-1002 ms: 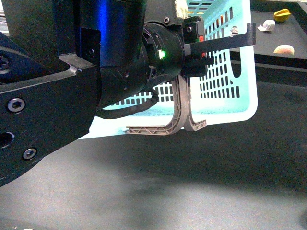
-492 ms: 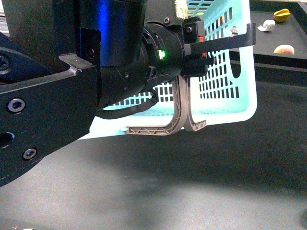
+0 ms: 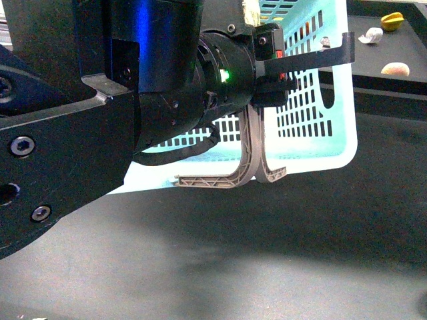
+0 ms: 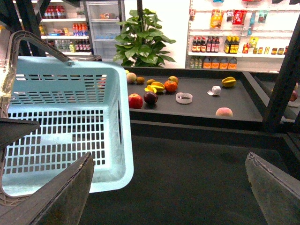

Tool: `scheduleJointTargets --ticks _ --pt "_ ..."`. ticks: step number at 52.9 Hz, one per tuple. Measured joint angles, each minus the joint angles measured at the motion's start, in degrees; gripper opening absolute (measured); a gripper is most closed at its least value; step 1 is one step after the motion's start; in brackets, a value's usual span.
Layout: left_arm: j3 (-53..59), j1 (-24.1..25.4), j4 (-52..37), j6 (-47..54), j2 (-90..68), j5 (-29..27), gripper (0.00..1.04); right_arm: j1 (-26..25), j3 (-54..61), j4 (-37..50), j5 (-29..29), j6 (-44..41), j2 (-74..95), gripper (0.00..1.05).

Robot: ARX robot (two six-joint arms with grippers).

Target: Pick mango with right arm and hold basket with left

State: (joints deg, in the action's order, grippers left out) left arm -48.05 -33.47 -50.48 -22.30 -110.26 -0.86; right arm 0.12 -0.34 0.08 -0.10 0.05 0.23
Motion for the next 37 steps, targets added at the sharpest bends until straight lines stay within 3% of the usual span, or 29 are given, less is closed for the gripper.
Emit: scheduleJointTargets --ticks 27,32,37 --pt "0.0 0.0 0.0 0.0 0.0 0.0 0.05 0.04 0.0 -0.07 0.07 0.0 0.07 0.96" --pt "0.0 0.0 0.0 0.07 0.0 0.02 0.05 2.69 -1.92 -4.87 13.33 -0.04 4.5 0.96" --pt "0.0 0.0 0.0 0.0 0.0 -0.02 0.05 1.01 -2.1 -3.87 18.23 -0.09 10.4 0.96"
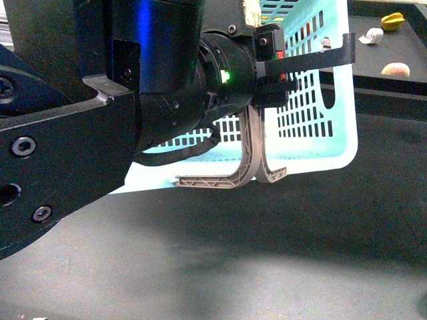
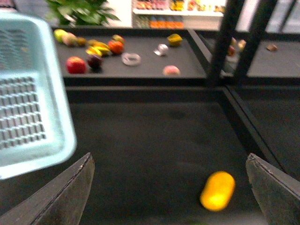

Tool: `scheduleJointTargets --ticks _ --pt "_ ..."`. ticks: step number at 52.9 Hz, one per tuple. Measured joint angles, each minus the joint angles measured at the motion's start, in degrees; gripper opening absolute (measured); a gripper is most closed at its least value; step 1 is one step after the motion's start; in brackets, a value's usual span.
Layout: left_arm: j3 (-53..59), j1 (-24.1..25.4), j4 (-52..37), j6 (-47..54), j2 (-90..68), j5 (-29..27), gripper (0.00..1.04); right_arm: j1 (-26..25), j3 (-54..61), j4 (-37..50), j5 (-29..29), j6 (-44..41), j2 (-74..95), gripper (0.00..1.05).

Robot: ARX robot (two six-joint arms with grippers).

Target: Pick mango with right arm and hold basket with left

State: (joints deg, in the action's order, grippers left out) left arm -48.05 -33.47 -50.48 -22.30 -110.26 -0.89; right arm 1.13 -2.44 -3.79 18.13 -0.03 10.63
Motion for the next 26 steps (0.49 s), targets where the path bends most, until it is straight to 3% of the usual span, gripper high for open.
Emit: scheduleJointTargets --ticks 13,26 --pt "0.0 0.0 0.02 0.15 0.0 0.02 0.05 -10.32 -0.02 13.11 -8.41 -1.75 17.03 0.96" --pt "0.0 0.0 0.07 0.2 0.0 0.04 0.05 -22.32 -2.43 36.94 -17.03 -4.74 46.36 0.96"
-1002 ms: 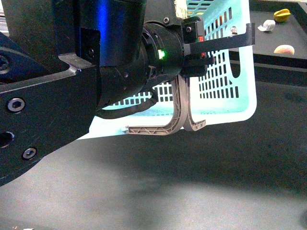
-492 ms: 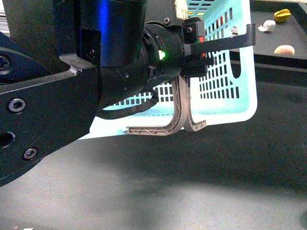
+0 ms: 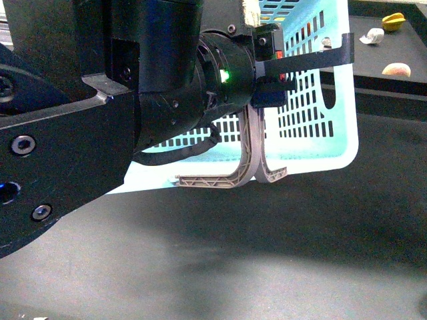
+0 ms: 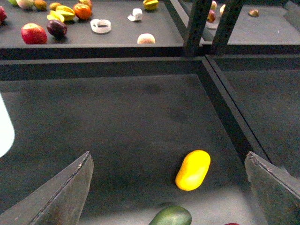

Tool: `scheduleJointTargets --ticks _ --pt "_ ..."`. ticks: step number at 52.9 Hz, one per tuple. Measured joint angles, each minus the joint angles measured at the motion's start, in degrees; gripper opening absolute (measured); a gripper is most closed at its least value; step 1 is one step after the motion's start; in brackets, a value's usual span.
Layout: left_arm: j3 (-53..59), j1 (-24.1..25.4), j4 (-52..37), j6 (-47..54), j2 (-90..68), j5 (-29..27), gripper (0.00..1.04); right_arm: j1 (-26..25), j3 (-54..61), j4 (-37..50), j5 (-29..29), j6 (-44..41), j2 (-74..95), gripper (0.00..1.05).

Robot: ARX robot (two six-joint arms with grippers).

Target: Pick mango with right arm and hold basket with left

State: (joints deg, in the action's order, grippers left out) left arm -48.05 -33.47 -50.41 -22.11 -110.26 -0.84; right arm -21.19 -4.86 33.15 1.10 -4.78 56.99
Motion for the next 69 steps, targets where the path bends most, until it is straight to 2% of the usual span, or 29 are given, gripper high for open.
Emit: scheduleJointTargets --ticks 8,16,29,35,49,69 --pt "0.0 0.04 0.0 0.04 0.0 -0.15 0.05 -4.66 -4.42 9.66 -2.14 -0.17 16.85 0.96" --pt "0.0 0.04 0.02 0.04 0.0 -0.17 0.05 -7.23 -8.61 16.48 -1.99 -0.11 31.1 0.96" --pt "0.0 0.04 0.02 0.04 0.0 0.02 0.05 -10.14 -17.94 24.09 2.08 1.2 54.31 0.96" --pt "0.0 0.04 0.02 0.04 0.0 -0.02 0.05 -11.76 -23.26 23.65 5.01 2.99 62.34 0.96" --pt "0.0 0.04 0.02 0.04 0.0 -0.13 0.05 -13.94 -33.59 21.29 7.39 6.47 74.16 0.96" --pt "0.0 0.04 0.02 0.04 0.0 -0.02 0.05 -14.45 -45.46 14.93 10.16 12.66 85.81 0.96"
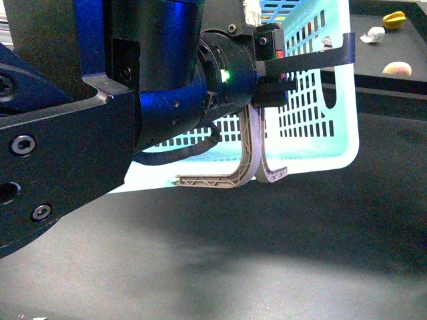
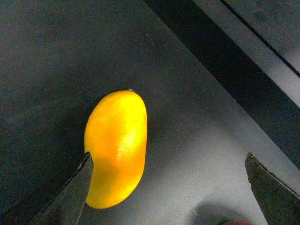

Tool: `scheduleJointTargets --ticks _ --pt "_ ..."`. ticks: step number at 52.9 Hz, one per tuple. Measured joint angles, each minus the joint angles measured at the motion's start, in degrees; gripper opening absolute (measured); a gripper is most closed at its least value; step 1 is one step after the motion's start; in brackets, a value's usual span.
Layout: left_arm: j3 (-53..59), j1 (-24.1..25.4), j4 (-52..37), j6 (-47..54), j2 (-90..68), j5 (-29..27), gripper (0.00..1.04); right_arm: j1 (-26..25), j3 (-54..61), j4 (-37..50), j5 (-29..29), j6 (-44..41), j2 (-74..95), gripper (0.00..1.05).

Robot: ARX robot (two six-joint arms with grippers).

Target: Pick mango with right arm and hold basket with left

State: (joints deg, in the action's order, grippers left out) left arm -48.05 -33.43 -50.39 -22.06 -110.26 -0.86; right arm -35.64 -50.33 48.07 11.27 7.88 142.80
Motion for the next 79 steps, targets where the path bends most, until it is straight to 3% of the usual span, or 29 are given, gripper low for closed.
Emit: scheduleJointTargets --ticks 33,79 --pt "0.0 0.0 0.0 0.0 0.0 0.0 0.05 2.89 -14.14 -5.97 3.65 3.1 9.53 0.96" --pt "0.0 0.0 0.0 0.0 0.0 0.02 0.05 4.39 -19.3 -9.35 4.68 2.38 15.8 0.96"
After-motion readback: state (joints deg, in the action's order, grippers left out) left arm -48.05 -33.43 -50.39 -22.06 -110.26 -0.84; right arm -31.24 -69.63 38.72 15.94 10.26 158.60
